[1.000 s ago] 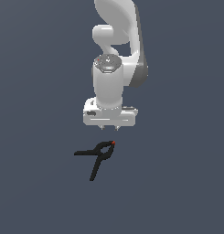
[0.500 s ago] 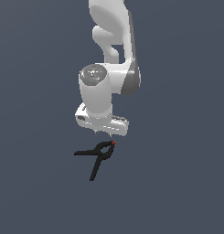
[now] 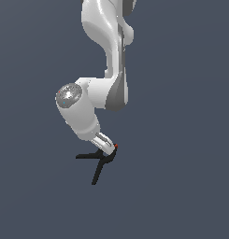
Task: Pick up the object and move it to a goal position.
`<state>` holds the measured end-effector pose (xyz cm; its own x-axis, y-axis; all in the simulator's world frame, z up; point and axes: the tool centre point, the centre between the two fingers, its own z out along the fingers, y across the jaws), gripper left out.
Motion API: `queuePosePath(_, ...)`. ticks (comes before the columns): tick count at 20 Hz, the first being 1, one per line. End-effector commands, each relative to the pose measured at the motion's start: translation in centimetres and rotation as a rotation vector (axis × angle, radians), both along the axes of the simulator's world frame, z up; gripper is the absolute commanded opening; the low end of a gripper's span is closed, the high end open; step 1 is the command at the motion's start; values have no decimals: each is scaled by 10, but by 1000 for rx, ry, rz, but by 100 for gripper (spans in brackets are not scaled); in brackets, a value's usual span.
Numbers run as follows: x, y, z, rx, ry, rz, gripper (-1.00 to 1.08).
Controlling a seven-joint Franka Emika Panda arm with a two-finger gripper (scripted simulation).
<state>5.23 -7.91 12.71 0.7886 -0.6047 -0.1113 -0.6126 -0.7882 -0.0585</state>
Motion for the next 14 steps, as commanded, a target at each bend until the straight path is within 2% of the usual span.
queuePosePath(1, 4, -11, -8, 16, 22, -101, 28)
queuePosePath(14, 17, -65, -52, 91, 148, -586, 28)
